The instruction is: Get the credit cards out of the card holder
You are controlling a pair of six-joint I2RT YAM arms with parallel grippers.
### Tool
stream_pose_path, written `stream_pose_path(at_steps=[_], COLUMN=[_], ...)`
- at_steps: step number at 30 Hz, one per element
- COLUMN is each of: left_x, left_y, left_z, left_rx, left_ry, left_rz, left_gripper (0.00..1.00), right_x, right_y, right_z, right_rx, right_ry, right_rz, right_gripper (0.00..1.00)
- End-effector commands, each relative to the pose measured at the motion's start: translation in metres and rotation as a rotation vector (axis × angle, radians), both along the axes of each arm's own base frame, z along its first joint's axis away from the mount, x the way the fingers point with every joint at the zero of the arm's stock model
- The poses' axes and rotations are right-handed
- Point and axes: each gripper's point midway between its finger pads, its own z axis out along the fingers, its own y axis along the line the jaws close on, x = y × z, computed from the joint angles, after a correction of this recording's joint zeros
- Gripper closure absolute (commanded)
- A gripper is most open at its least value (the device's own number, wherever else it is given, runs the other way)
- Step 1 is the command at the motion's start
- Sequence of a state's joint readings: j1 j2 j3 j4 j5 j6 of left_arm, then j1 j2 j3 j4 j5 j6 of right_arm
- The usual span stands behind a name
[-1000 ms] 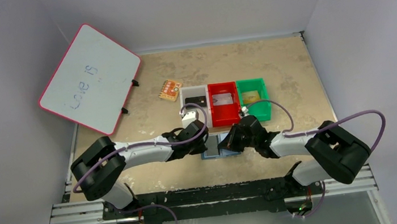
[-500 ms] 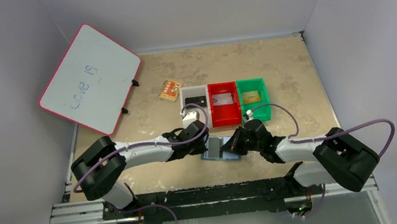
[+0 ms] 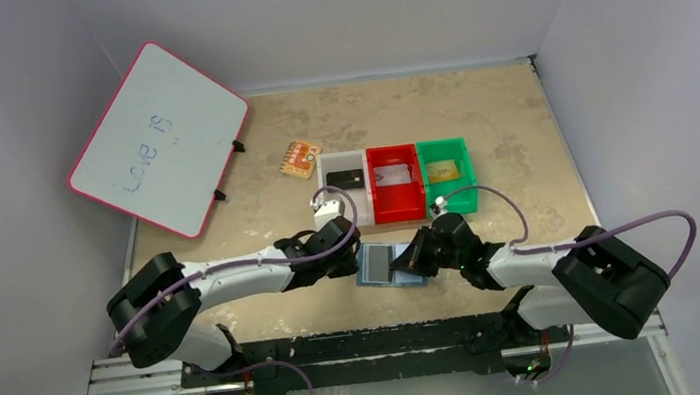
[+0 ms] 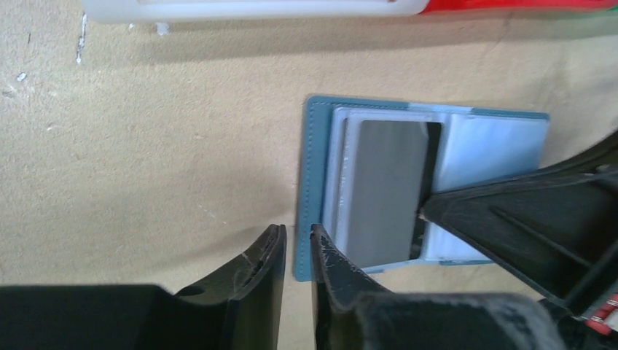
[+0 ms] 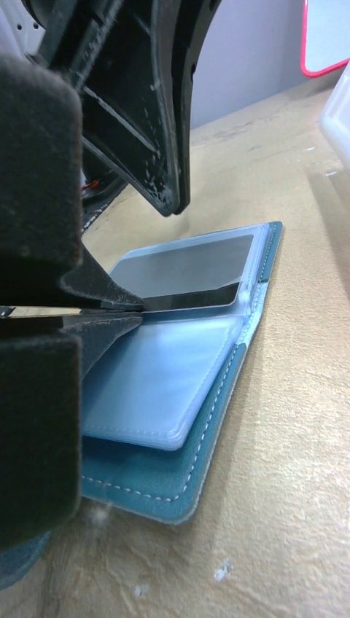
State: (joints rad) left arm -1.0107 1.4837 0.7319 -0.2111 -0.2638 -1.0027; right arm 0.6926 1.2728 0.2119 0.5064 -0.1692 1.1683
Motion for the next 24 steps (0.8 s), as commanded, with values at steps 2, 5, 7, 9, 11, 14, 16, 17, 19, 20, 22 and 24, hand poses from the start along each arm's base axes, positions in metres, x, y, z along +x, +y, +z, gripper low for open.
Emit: stream_pose_path(at_steps=[2,5,7,9,11,14,16,17,19,20,22,24], left_x=[0.018,0.022,0.022,0.021,0.021,0.018,0.016,0.014,0.013,0.012,0.011,0.01], left_y=[-0.03,-0.047,-0.057,-0.064,-0.064,-0.063,-0.062,-0.06,-0.054,-0.052,-0.046,-0.04], left_z=[0.052,0.063,0.063,0.058,0.049,0.034,0.025,0.019,0.012,0.008,0.002,-0.003], left_rx=[-0.132,-0.18,-0.201,-0.21,-0.199,-0.171,-0.157,-0.145,-0.119,-0.107,-0.083,-0.051], left_ry=[-0.105,-0.12,-0.11,-0.094,-0.08,-0.051,-0.031,-0.022,-0.015,-0.012,-0.006,-0.002], left_rz=[-0.016,-0.047,-0.076,-0.089,-0.083,-0.084,-0.086,-0.084,-0.071,-0.067,-0.06,-0.051], left_gripper=[0.77,0.76,0.76,0.76,0.77,0.78,0.79,0.8,0.81,0.81,0.82,0.83], right_x=[-0.006,-0.006,-0.006,-0.005,-0.005,-0.004,-0.004,-0.004,-0.003,-0.003,-0.003,-0.002], right_y=[-0.001,-0.002,-0.003,-0.004,-0.006,-0.009,-0.009,-0.01,-0.011,-0.011,-0.011,-0.011], right_z=[-0.01,-0.011,-0.012,-0.011,-0.011,-0.011,-0.01,-0.009,-0.009,-0.008,-0.008,-0.007], right_rx=[-0.034,-0.038,-0.039,-0.044,-0.05,-0.055,-0.054,-0.055,-0.058,-0.057,-0.059,-0.06], right_ry=[0.024,0.025,0.028,0.027,0.027,0.028,0.025,0.025,0.022,0.021,0.023,0.022], right_rz=[0.041,0.034,0.027,0.019,0.009,-0.006,-0.013,-0.016,-0.02,-0.02,-0.024,-0.027], right_gripper=[1.0,1.0,1.0,1.0,1.0,1.0,1.0,1.0,1.0,1.0,1.0,1.0])
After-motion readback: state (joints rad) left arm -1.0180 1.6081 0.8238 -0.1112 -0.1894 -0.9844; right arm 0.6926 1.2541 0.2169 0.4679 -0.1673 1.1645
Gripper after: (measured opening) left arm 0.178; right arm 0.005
